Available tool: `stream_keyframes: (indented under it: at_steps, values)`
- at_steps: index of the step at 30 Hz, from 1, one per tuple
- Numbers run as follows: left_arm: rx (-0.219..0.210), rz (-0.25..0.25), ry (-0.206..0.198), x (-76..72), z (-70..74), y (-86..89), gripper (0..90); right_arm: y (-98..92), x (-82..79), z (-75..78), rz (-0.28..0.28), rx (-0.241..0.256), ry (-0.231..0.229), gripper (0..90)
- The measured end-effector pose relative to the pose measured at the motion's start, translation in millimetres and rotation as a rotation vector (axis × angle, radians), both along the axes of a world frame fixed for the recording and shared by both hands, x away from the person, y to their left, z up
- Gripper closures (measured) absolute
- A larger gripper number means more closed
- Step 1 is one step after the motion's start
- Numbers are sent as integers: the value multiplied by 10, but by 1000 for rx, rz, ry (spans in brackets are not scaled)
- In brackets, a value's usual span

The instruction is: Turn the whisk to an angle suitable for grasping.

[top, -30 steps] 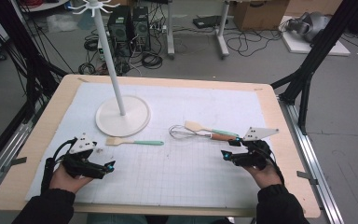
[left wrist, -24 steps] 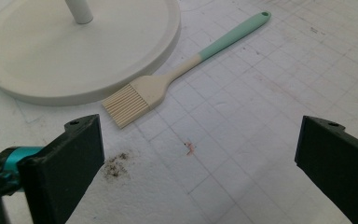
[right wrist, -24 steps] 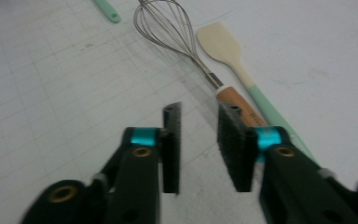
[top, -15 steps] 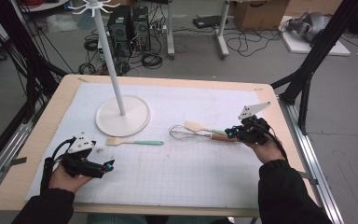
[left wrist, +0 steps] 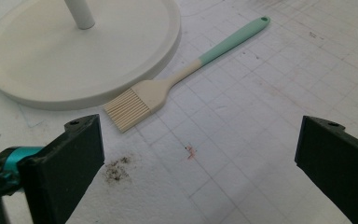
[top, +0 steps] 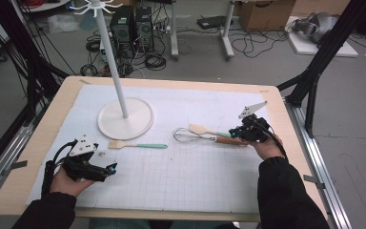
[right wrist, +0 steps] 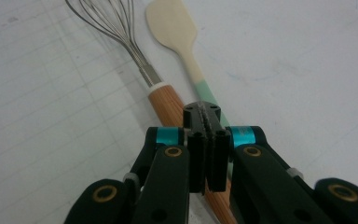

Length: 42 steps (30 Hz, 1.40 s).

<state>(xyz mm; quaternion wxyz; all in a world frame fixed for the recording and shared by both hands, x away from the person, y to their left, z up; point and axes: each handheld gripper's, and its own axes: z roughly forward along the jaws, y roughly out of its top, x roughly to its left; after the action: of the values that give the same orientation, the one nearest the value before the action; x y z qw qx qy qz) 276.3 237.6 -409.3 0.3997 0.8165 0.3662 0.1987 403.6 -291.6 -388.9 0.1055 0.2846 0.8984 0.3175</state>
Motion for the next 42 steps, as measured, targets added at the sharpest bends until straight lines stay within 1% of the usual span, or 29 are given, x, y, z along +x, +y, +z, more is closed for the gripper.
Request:
stream_keyframes:
  at_steps: [2,3,4,6,8,10,13,16,19,22,24,28,32,34,36,37,38,39,40,41,42]
  values:
    - [2,2,2,0,0,3,17,-3,18,-47,0,-5,7,892]
    - [-3,3,3,1,-2,1,17,-4,27,-68,1,-11,9,892]
    - [-3,3,3,2,-2,1,17,-6,41,-109,-4,-19,18,892]
    - [-4,2,2,2,0,1,17,-4,55,-143,-11,-26,24,891]
    - [-5,1,2,1,0,1,17,-5,67,-153,-11,-33,22,891]
    - [-4,1,2,2,2,2,17,0,93,-182,-24,-37,23,891]
    - [-8,6,-4,10,13,17,17,2,110,-201,-25,-40,25,891]
    - [-15,11,-3,10,9,18,17,12,129,-231,-16,-54,22,891]
    - [-9,2,-1,13,8,15,17,15,136,-239,-11,-49,23,892]
    - [-9,5,-2,11,10,16,17,14,131,-238,-16,-47,30,892]
    - [-15,7,-2,13,12,25,17,11,129,-235,-5,-49,25,892]
    - [-15,9,-3,16,10,33,17,20,122,-238,-3,-55,15,891]
    - [-13,5,-1,16,10,28,17,21,127,-245,-11,-58,20,891]
    - [-18,9,-3,17,9,32,17,15,145,-259,-5,-61,9,891]
    - [-18,11,0,15,12,38,17,7,158,-272,-4,-60,10,892]
    - [-19,13,-2,15,12,39,17,8,155,-276,-8,-59,24,891]
    - [-19,10,-1,16,11,41,17,6,160,-286,-4,-61,31,892]
    - [-19,12,-3,16,12,43,17,15,163,-319,26,-87,52,892]
    - [-19,12,-3,18,13,44,17,15,163,-319,26,-87,52,892]
    - [-19,12,-4,18,13,45,17,23,154,-328,34,-100,55,892]
    - [-16,9,-4,20,15,51,17,23,147,-325,41,-89,51,891]
